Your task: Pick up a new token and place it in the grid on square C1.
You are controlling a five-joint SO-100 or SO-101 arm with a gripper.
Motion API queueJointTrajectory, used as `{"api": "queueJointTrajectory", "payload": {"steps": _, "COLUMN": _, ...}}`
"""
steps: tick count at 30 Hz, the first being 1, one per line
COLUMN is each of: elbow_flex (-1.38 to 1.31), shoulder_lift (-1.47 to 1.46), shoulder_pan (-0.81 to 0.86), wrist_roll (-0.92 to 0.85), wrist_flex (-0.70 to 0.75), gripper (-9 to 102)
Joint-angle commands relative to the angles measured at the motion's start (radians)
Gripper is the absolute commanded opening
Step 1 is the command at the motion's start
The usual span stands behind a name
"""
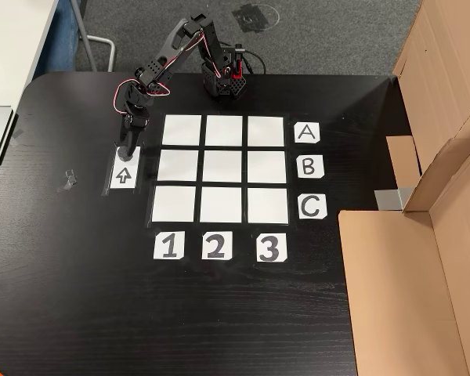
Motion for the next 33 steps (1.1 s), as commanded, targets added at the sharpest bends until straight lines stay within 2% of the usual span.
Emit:
{"api": "queueJointTrajectory", "payload": {"steps": 1, "elbow_flex": -0.061, "shoulder_lift": -0.015, "shoulder_pan": 0.002, "wrist_roll": 0.012, "wrist_flex": 0.015, "gripper": 35}}
{"api": "queueJointTrajectory", "payload": {"steps": 9, "elbow_flex": -0.12, "shoulder_lift": -0.078, "shoulder_pan": 0.003, "wrist_roll": 0.038, "wrist_flex": 0.063, "gripper": 35}}
{"api": "queueJointTrajectory", "payload": {"steps": 15, "elbow_flex": -0.29, "shoulder_lift": -0.173, "shoulder_pan": 0.005, "wrist_roll": 0.08, "wrist_flex": 0.235, "gripper": 35}}
{"api": "queueJointTrajectory", "payload": {"steps": 21, "elbow_flex": -0.301, "shoulder_lift": -0.181, "shoulder_pan": 0.006, "wrist_roll": 0.086, "wrist_flex": 0.247, "gripper": 35}}
{"api": "queueJointTrajectory", "payload": {"steps": 23, "elbow_flex": -0.301, "shoulder_lift": -0.181, "shoulder_pan": 0.006, "wrist_roll": 0.086, "wrist_flex": 0.25, "gripper": 27}}
{"api": "queueJointTrajectory", "payload": {"steps": 27, "elbow_flex": -0.301, "shoulder_lift": -0.179, "shoulder_pan": 0.005, "wrist_roll": 0.089, "wrist_flex": 0.264, "gripper": 3}}
{"api": "queueJointTrajectory", "payload": {"steps": 33, "elbow_flex": -0.293, "shoulder_lift": -0.169, "shoulder_pan": 0.005, "wrist_roll": 0.097, "wrist_flex": 0.281, "gripper": -1}}
